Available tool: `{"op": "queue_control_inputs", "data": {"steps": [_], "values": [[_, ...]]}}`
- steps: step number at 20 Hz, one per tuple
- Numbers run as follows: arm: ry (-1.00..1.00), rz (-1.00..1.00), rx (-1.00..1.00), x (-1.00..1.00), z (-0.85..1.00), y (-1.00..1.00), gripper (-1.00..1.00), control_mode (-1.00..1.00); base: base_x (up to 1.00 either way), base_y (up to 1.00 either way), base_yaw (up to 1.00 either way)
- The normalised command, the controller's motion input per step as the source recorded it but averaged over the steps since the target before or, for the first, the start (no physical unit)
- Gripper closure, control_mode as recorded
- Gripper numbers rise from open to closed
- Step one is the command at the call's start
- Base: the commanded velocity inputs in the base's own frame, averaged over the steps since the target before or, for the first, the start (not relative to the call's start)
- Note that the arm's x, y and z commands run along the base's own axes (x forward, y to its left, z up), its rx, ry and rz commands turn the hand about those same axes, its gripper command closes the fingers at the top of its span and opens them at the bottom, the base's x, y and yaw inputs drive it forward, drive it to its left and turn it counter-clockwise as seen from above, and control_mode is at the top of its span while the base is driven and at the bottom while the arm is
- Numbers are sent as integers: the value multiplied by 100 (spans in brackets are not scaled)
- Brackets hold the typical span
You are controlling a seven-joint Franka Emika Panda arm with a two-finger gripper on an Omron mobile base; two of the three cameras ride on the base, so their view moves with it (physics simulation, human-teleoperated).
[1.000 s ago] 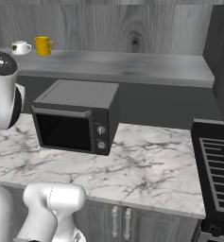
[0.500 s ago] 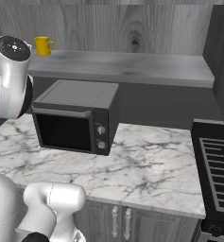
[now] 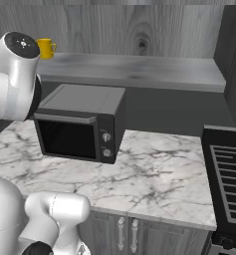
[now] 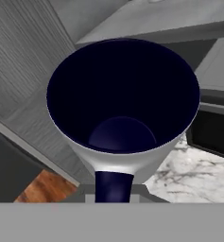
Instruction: Pick the mug on the counter and place it in the cabinet with the handle facing the right, like the mugs already inside.
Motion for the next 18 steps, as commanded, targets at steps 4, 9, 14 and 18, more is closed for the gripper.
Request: {"op": "queue_control_inputs", "data": {"steps": [4,9,14,18], "values": [[-14,0,-3,0,1,-8,100,-100,0,0,0],[-10,0,-1,18,0,-12,100,-100,0,0,0],[-5,0,0,36,0,-14,100,-100,0,0,0],[-1,0,0,41,1,-10,100,-100,0,0,0]]}}
